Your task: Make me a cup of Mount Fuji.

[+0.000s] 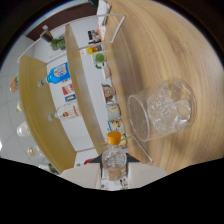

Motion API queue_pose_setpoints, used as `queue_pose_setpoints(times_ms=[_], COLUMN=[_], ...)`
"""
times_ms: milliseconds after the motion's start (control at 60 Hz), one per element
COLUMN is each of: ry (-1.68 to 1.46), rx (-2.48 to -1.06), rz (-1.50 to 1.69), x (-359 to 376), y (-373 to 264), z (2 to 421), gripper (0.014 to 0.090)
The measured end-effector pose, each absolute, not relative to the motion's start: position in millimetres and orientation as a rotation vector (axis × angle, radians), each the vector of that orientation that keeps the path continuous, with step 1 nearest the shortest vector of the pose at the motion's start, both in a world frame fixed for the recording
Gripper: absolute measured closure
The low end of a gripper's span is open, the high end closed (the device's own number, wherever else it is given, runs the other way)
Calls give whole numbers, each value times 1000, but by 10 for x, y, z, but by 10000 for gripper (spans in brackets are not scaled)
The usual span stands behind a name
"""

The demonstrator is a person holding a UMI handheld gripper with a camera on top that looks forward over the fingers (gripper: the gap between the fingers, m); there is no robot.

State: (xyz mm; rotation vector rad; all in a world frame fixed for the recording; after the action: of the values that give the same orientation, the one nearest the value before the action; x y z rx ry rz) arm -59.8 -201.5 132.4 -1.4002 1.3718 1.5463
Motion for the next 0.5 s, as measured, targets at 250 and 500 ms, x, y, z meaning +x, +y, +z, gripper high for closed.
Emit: queue_pose_setpoints(times_ms=[250, 500], ry=[1455, 1183], rx=[-1306, -1532], rz=[1627, 1309], x=[-545, -580], y=[-2035, -2105], z=[1296, 1537], gripper=[698, 697])
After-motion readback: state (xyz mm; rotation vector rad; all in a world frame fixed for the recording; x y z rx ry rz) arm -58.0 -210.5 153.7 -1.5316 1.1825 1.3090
